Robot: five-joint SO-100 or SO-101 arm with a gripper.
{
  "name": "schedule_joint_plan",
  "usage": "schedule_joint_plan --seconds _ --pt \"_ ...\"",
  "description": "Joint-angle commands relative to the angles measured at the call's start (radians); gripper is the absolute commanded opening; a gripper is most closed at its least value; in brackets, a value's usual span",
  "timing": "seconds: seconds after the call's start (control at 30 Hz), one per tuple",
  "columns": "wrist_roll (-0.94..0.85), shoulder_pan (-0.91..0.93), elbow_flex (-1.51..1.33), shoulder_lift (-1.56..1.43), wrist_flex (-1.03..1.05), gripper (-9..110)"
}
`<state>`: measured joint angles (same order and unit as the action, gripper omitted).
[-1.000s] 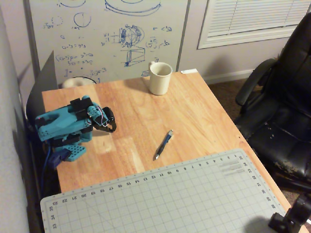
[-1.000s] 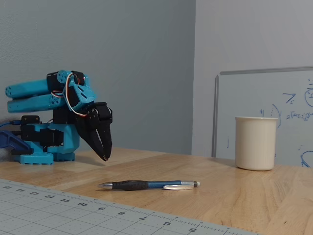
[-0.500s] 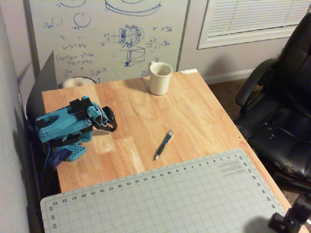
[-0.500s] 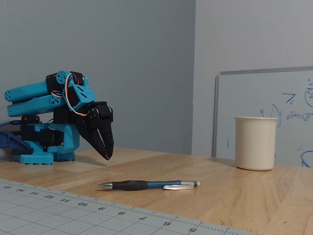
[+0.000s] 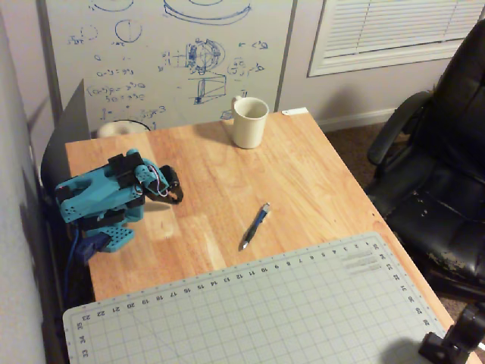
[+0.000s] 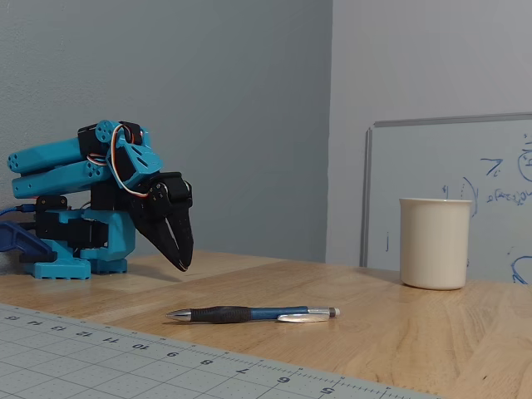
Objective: Touch the pen.
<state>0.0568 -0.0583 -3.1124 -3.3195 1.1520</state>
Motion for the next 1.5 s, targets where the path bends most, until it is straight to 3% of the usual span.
schedule_joint_plan --seconds 0.0,0.4,0.87,1.47 --pt "-0.006 -0.008 0.161 -0.018 -0.015 1" --pt "-0.006 -0.009 0.474 0.095 -0.058 1" --pt "-0.006 0.031 1.095 1.111 -0.256 1" --pt "-0.008 0.267 1.592 1.784 -0.259 1"
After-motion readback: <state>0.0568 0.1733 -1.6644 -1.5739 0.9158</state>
